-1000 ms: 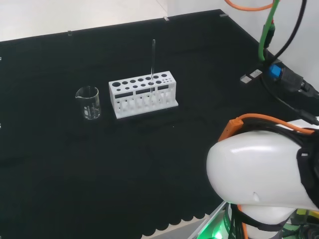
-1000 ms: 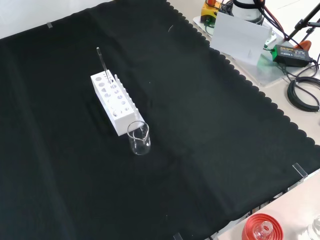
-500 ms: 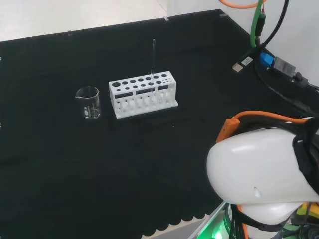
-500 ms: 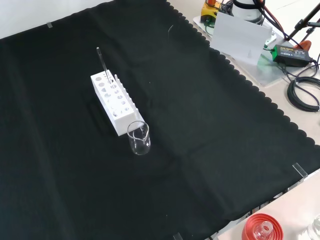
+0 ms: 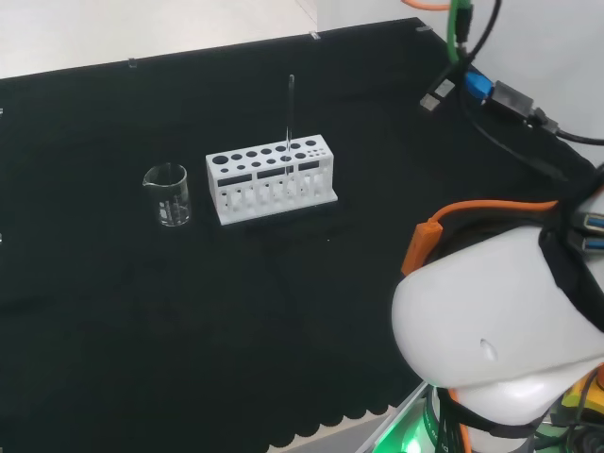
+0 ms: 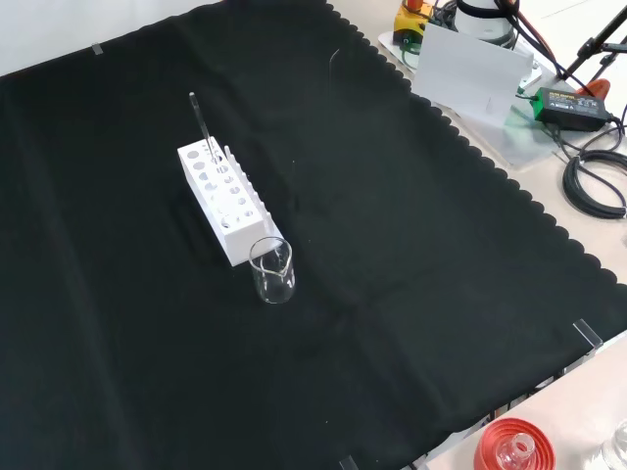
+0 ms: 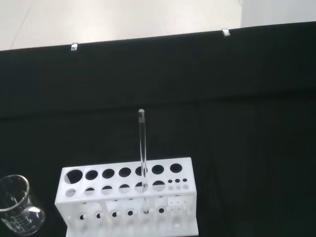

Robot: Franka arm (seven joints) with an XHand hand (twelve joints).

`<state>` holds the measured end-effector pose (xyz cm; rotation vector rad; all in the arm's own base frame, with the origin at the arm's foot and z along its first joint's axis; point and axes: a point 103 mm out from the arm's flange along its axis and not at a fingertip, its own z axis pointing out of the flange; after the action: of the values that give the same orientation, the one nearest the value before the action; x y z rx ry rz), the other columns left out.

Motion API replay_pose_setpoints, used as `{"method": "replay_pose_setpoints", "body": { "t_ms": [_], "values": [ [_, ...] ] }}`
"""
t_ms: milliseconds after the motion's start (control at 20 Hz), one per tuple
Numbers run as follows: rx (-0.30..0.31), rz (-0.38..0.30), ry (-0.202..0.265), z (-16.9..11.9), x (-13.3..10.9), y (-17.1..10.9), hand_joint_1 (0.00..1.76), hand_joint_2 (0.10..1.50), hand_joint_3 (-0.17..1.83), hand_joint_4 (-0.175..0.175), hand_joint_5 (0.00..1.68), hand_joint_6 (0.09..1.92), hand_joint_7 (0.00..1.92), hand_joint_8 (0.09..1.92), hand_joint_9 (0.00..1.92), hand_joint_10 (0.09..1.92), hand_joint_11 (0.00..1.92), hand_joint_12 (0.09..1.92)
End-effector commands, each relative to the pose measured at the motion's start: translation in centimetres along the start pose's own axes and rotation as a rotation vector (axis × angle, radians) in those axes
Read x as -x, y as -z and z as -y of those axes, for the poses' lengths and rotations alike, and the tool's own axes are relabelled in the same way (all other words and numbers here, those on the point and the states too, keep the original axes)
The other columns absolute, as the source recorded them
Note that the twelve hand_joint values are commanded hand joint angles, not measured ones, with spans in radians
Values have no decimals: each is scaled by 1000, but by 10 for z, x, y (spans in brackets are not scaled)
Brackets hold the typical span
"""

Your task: Take the glass rod from the white test tube rack.

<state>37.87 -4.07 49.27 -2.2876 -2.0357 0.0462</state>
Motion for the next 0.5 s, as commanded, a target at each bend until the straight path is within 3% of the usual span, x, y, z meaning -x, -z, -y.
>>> {"method": "replay_pose_setpoints", "body": {
  "t_ms": [50,500],
  "values": [
    [-6,6,52,-47,-18,-12,560,826,413,-59,322,87,361,800,488,854,239,1468],
    [-56,48,100,-80,-36,-42,565,827,413,-64,335,87,383,803,516,851,267,1465]
  ]
}}
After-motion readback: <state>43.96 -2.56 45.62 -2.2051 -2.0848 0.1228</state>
